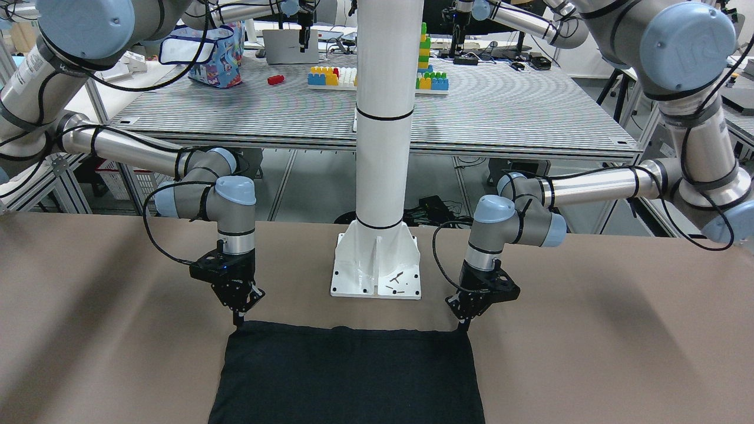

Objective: Fold clothes
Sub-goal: 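Grasp the hem corners nearest the robot with both grippers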

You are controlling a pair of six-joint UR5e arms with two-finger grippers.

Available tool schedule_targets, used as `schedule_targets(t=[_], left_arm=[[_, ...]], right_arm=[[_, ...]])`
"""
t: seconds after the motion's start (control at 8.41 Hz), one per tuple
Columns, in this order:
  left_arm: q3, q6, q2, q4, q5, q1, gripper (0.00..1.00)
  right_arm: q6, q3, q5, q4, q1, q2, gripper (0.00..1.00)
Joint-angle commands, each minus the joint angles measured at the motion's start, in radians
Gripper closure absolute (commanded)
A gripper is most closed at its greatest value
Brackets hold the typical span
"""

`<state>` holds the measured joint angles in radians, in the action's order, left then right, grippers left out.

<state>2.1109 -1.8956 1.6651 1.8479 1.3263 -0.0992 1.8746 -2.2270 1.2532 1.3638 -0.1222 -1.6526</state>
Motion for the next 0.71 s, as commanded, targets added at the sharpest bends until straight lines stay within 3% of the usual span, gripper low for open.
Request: schedule_targets(t=[0.0,0.12,0.24,0.48,0.59], left_arm=[[0.197,0.047,-0.121,-0.004,0.095,-0.028,1.0],[0.249,0.059,-0.137,-0.004,0.138,-0.063,1.0],[0.258,0.059,-0.125,-0.004,0.177,-0.097,1.0],[0.226,0.178,-0.057,-0.007,0.278,-0.213,1.0],[0.146,0.205,0.012,-0.007,0.347,-0.308,1.0]], right_arm=[[0.001,-0.136,0.029,0.009,-0.017,-0.021,1.0],[0.001,-0.193,0.073,0.012,-0.026,-0.042,1.0],[0.0,-0.192,0.103,0.012,-0.049,-0.041,1.0],[-0.07,-0.181,0.254,0.009,-0.179,0.008,1.0],[-0.147,-0.118,0.347,0.012,-0.291,0.086,1.0]])
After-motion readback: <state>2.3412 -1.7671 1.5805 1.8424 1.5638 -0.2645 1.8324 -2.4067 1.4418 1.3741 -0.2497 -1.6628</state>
